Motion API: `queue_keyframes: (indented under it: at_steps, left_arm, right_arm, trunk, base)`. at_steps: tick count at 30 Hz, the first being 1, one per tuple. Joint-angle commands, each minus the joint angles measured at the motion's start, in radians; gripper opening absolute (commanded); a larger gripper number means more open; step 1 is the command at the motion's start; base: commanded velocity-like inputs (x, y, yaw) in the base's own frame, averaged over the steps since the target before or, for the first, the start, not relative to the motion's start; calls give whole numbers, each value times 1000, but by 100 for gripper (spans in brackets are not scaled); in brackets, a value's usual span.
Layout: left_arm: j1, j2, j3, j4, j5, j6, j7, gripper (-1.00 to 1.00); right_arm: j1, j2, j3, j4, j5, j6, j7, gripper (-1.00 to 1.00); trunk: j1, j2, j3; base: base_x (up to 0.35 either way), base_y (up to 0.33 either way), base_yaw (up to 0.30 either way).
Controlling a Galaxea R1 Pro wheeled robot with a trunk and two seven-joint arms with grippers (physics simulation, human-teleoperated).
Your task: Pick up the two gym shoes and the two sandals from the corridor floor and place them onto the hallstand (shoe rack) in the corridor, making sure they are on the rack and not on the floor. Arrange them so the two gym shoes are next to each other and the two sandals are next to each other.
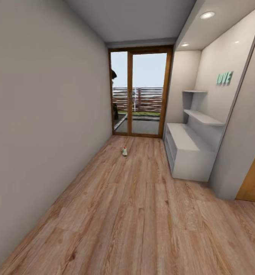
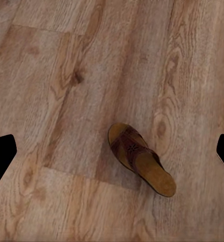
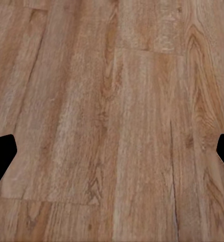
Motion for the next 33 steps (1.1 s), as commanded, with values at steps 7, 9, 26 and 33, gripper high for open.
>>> queue_keyframes:
  at_steps: [7,9,26,33]
  left_arm:
    - [-1,0,10,-1,1,-3,1,100]
    - [-1,-1,11,-1,1,-3,1,100]
    - [-1,-2,12,-2,2,-3,1,100]
    - [-1,-2,12,-2,2,-3,1,100]
  right_arm:
    - [-1,0,-1,1,-1,-3,0,100]
    - [0,0,-1,1,-1,-3,0,100]
    - [-1,-1,-1,-1,-1,-4,0,100]
    - [-1,0,-1,-1,-1,-3,0,100]
  trunk:
    - [0,0,-1]
    - [0,0,-1]
    - [0,0,-1]
    - [0,0,-1]
  base:
    - [0,-51,52]
    - [0,-11,210]
    - [0,-2,263]
    - [0,0,160]
